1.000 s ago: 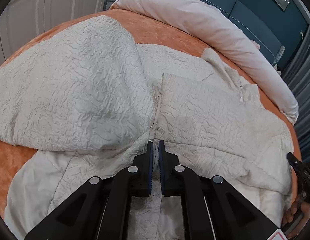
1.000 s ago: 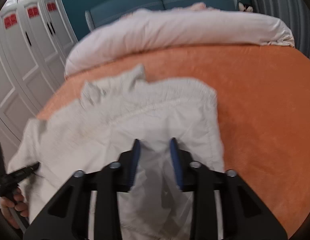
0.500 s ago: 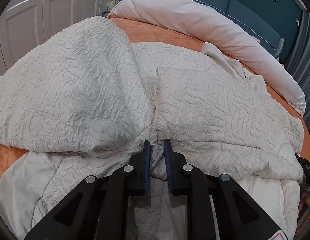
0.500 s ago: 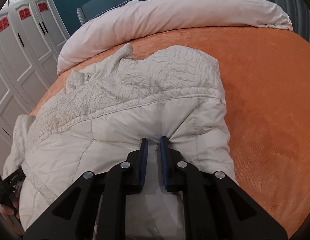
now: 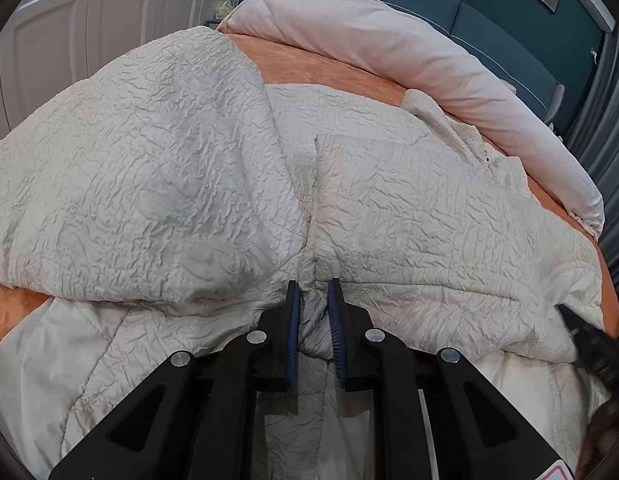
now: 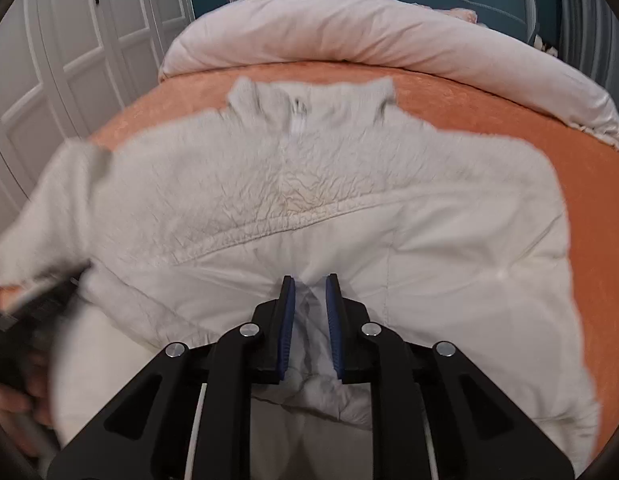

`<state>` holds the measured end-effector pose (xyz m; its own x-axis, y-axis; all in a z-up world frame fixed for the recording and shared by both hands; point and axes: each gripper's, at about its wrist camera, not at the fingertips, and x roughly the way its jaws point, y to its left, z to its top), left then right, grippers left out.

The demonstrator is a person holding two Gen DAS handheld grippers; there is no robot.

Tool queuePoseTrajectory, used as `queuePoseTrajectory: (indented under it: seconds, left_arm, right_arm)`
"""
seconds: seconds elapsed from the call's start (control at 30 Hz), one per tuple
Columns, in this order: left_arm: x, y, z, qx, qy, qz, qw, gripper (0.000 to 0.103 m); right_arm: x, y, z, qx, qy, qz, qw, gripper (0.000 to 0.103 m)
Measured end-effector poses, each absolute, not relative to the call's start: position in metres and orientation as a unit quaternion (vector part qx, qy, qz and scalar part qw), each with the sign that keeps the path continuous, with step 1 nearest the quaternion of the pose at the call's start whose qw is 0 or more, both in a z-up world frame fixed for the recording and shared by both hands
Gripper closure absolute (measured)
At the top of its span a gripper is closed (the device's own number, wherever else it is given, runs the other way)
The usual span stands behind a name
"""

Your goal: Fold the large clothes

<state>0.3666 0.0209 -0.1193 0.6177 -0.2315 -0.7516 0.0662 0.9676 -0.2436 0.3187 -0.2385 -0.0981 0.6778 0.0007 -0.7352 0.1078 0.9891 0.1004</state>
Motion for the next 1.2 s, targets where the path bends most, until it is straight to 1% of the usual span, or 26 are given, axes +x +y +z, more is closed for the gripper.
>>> queuePoseTrajectory:
  seconds: [0.27, 0.33, 0.4, 0.47, 0.5, 0.53, 0.57, 0.6, 0.63, 0.67, 0.73, 0.8, 0.83, 0.87, 0.9, 0.93, 0.97, 1.0, 1.03, 1.07, 1.13, 1.2]
  left_arm:
    - [0.367, 0.019, -0.12, -0.094, 0.424, -0.082, 0.897, 0.086]
    - [0.367, 0.022, -0.12, -0.102, 0.425, -0.086, 0.895, 0.086]
    - [0.367, 0.025, -0.12, -0.114, 0.426, -0.091, 0.893, 0.086]
    - [0.367, 0.027, -0.121, -0.12, 0.425, -0.094, 0.892, 0.086]
    - [0.367, 0.027, -0.121, -0.119, 0.425, -0.094, 0.892, 0.086]
    - [0.367, 0.027, -0.121, -0.119, 0.425, -0.094, 0.893, 0.086]
    - [0.367, 0.027, -0.12, -0.119, 0.425, -0.094, 0.892, 0.085]
    - [0.367, 0.027, -0.12, -0.121, 0.425, -0.095, 0.892, 0.084]
    - [0.367, 0.028, -0.119, -0.122, 0.426, -0.096, 0.891, 0.084]
    - [0.367, 0.03, -0.117, -0.129, 0.429, -0.098, 0.889, 0.084]
    - [0.368, 0.039, -0.111, -0.147, 0.437, -0.101, 0.881, 0.084]
    - [0.356, 0.063, -0.093, -0.176, 0.439, -0.091, 0.877, 0.082]
    - [0.344, 0.086, -0.078, -0.195, 0.425, -0.08, 0.88, 0.073]
    - [0.333, 0.11, -0.065, -0.208, 0.411, -0.068, 0.885, 0.051]
    - [0.324, 0.129, -0.056, -0.216, 0.4, -0.053, 0.889, 0.039]
    - [0.314, 0.155, -0.047, -0.224, 0.386, -0.029, 0.895, 0.024]
    - [0.302, 0.19, -0.038, -0.232, 0.368, 0.007, 0.9, 0.018]
    - [0.295, 0.222, -0.035, -0.238, 0.36, 0.039, 0.901, 0.017]
    - [0.291, 0.262, -0.035, -0.244, 0.359, 0.078, 0.897, 0.017]
    - [0.291, 0.29, -0.039, -0.249, 0.367, 0.11, 0.889, 0.017]
    - [0.292, 0.35, -0.054, -0.288, 0.382, 0.17, 0.861, 0.017]
    - [0.294, 0.387, -0.07, -0.336, 0.391, 0.191, 0.835, 0.017]
  right_arm:
    - [0.314, -0.234, -0.105, 0.047, 0.384, -0.049, 0.921, 0.089]
    - [0.314, -0.242, -0.1, 0.081, 0.387, -0.036, 0.918, 0.089]
    - [0.292, -0.27, -0.08, 0.143, 0.371, -0.052, 0.916, 0.088]
    - [0.258, -0.303, -0.066, 0.168, 0.352, -0.1, 0.916, 0.083]
    - [0.249, -0.316, -0.068, 0.169, 0.357, -0.126, 0.91, 0.082]
    - [0.242, -0.329, -0.076, 0.168, 0.37, -0.15, 0.901, 0.085]
    - [0.238, -0.344, -0.093, 0.176, 0.392, -0.167, 0.887, 0.092]
    - [0.237, -0.355, -0.112, 0.206, 0.405, -0.153, 0.878, 0.092]
    - [0.236, -0.361, -0.122, 0.234, 0.397, -0.142, 0.876, 0.093]
    - [0.238, -0.36, -0.124, 0.234, 0.395, -0.144, 0.877, 0.093]
    - [0.246, -0.345, -0.127, 0.193, 0.399, -0.161, 0.882, 0.092]
    - [0.249, -0.334, -0.125, 0.163, 0.401, -0.173, 0.885, 0.091]
    - [0.249, -0.33, -0.125, 0.155, 0.401, -0.176, 0.886, 0.091]
    - [0.249, -0.329, -0.125, 0.156, 0.398, -0.175, 0.887, 0.09]
    - [0.248, -0.329, -0.123, 0.16, 0.396, -0.175, 0.887, 0.09]
    - [0.246, -0.328, -0.121, 0.165, 0.392, -0.174, 0.888, 0.088]
    - [0.239, -0.323, -0.116, 0.171, 0.386, -0.175, 0.889, 0.08]
    - [0.234, -0.321, -0.11, 0.177, 0.381, -0.172, 0.891, 0.074]
    - [0.221, -0.318, -0.101, 0.183, 0.373, -0.165, 0.894, 0.055]
    - [0.21, -0.307, -0.094, 0.186, 0.365, -0.154, 0.899, 0.045]
    - [0.177, -0.293, -0.081, 0.178, 0.355, -0.132, 0.908, 0.045]
    - [0.157, -0.269, -0.072, 0.154, 0.36, -0.114, 0.913, 0.044]
